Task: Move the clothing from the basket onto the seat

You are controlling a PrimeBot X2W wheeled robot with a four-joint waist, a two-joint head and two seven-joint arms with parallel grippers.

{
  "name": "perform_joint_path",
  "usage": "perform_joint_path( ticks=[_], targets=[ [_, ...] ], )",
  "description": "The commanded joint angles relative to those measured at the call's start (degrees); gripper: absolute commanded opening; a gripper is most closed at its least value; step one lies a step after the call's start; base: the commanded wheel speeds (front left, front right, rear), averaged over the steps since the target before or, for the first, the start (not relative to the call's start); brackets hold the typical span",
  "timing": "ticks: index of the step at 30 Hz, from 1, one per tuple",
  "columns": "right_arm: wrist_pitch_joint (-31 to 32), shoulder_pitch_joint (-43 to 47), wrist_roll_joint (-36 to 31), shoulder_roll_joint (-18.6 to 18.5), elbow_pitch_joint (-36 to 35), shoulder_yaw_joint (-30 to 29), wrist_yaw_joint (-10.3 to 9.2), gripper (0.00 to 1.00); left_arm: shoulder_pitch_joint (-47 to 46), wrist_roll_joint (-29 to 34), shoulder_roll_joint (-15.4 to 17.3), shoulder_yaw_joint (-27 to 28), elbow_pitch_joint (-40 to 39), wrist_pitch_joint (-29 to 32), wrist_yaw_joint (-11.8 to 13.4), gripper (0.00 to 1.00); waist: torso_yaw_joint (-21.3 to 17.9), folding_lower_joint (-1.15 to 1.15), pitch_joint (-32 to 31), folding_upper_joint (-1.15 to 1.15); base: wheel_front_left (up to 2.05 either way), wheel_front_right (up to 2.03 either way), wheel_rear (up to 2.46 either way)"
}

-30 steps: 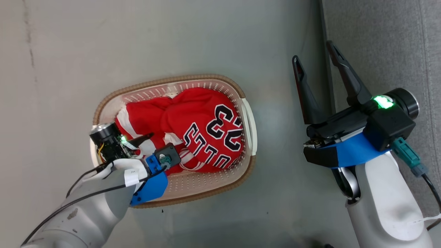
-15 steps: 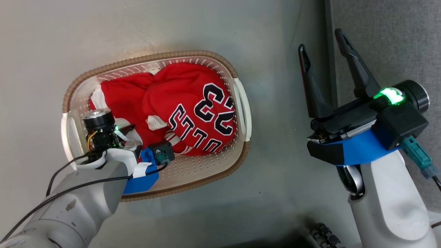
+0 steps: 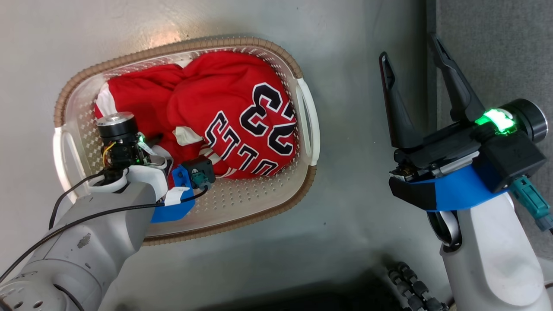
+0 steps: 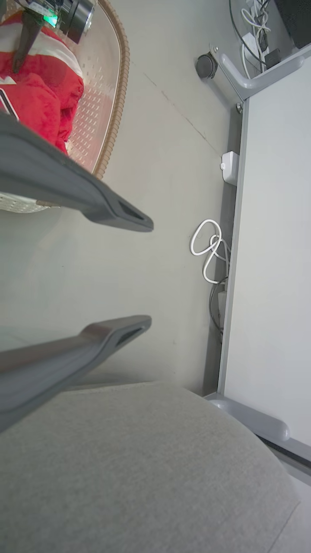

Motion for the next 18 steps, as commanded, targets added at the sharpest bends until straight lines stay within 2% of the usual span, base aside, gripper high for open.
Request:
perform_joint_path(
  ticks=[1, 5, 6, 7, 18],
  targets=[
    [-0.2, 0.5, -0.1, -0.1, -0.5, -0.2, 0.03, 1.00, -1.0, -0.2, 0.3, -0.2, 0.1, 0.3, 0.0, 1.00, -0.1, 0.00, 0.5, 0.00, 0.00, 0.00, 0.00],
    [-0.2, 0.8, -0.2, -0.1, -1.1, -0.5, 0.03, 1.00, -1.1, -3.9, 0.1, -0.1, 0.1, 1.7, 0.0, 1.00, -0.1, 0.00, 1.0, 0.00, 0.00, 0.00, 0.00],
    [-0.2, 0.8, -0.2, -0.2, -1.1, -0.6, 0.03, 1.00, -1.1, -4.3, -0.2, -0.1, 0.1, 1.9, 0.0, 0.44, 0.0, 0.00, 1.1, 0.00, 0.00, 0.00, 0.00],
    [-0.2, 0.8, -0.3, -0.1, -1.1, -0.6, 0.03, 1.00, -1.1, -4.3, -0.5, -0.1, 0.1, 2.0, 0.0, 0.00, 0.0, 0.00, 1.1, 0.00, 0.00, 0.00, 0.00],
    [-0.2, -0.4, 0.0, 0.0, 0.7, -0.8, 0.03, 1.00, -0.6, -7.0, -2.9, -0.1, 0.0, -0.3, 0.0, 0.00, 0.9, 0.00, -1.8, 0.00, 0.00, 0.00, 0.00]
  ],
)
